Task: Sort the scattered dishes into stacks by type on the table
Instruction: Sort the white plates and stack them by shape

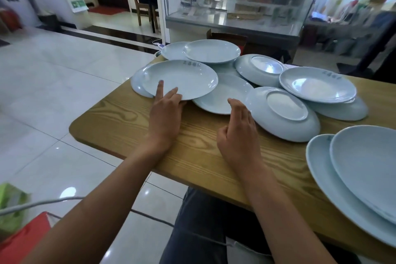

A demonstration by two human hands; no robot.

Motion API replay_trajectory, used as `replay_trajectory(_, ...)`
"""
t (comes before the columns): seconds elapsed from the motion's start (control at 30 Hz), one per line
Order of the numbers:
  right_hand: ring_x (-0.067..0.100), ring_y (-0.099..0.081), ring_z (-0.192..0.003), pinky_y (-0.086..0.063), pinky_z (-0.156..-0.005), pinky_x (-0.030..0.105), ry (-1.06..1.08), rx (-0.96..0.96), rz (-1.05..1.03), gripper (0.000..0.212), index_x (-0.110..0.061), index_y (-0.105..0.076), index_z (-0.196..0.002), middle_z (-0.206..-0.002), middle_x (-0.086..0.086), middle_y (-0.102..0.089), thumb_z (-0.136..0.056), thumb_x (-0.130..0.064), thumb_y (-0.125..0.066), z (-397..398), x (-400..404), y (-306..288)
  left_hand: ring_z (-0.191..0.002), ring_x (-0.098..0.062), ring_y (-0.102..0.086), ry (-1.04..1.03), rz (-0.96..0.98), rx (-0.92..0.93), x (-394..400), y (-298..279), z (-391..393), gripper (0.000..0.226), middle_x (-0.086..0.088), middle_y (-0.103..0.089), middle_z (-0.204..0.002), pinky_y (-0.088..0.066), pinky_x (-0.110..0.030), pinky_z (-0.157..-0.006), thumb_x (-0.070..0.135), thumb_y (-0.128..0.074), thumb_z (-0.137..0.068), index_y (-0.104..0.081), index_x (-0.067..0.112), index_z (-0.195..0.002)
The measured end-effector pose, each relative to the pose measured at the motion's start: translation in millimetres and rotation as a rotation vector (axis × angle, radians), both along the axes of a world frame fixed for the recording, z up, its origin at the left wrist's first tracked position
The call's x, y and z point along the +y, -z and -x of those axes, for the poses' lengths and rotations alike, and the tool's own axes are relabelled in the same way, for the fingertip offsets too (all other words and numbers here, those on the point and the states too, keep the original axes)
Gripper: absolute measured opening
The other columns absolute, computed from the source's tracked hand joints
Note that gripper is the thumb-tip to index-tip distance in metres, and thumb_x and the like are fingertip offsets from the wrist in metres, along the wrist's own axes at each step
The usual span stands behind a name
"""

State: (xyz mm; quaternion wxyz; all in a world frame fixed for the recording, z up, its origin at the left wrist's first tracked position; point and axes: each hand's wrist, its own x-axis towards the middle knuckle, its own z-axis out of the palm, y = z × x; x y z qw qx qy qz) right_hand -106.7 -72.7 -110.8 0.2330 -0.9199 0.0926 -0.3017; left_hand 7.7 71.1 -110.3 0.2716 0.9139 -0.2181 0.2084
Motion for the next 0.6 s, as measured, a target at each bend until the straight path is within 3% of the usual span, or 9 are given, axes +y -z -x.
replay_trajectory(0.13,0.030,-0.044,-0.128,-0.037,-0.107,0.040,0.004,-0.035,-0.031,0.066,-0.005,-0.037,-0.139,-0.138,0.014,-0.047,-0.075,0.003,-0.052,3,-2,-1,-0.145,-0.034,-0.017,0.039,0.081,-0.055,8,-5,13,0.017,-0.017,-0.050,-0.139,-0.030,-0.043,-0.111,0.008,-0.050,-0.097,-0.065,0.000,-0.102)
replay_trajectory(0.27,0.029,-0.040,-0.133,-0.040,-0.106,0.044,-0.010,-0.088,-0.010,0.072,-0.009,-0.028,-0.146,-0.146,0.012,-0.039,-0.079,0.003,-0.051,1,-3,-8,-0.146,-0.029,-0.015,0.074,0.137,-0.126,7,-15,30,0.022,-0.015,-0.048,-0.141,-0.023,-0.038,-0.115,0.019,-0.054,-0.096,-0.065,0.004,-0.107)
replay_trajectory(0.43,0.027,-0.017,-0.147,-0.029,-0.115,0.039,-0.063,-0.158,0.089,0.089,-0.019,-0.008,-0.153,-0.161,0.012,-0.011,-0.084,0.000,-0.058,12,-8,-34,-0.148,-0.024,-0.011,0.127,0.184,-0.225,-7,-43,57,0.027,-0.014,-0.046,-0.143,0.000,-0.012,-0.112,0.021,-0.051,-0.094,-0.065,0.002,-0.108)
replay_trajectory(0.53,0.025,-0.011,-0.149,-0.018,-0.118,0.037,-0.062,-0.177,0.238,0.084,-0.017,-0.018,-0.153,-0.160,0.011,-0.015,-0.085,-0.008,-0.067,27,-18,-57,-0.148,-0.023,-0.011,0.193,0.190,-0.261,-20,-56,70,0.026,-0.014,-0.045,-0.144,-0.007,-0.021,-0.115,0.021,-0.052,-0.094,-0.065,0.003,-0.107)
replay_trajectory(0.6,0.025,-0.019,-0.147,-0.020,-0.118,0.044,-0.056,-0.177,0.336,0.071,-0.014,-0.037,-0.147,-0.155,0.010,-0.032,-0.084,-0.010,-0.070,39,-30,-71,-0.147,-0.025,-0.012,0.246,0.211,-0.290,-32,-63,79,0.023,-0.014,-0.044,-0.145,-0.012,-0.027,-0.116,0.020,-0.053,-0.094,-0.065,0.003,-0.105)
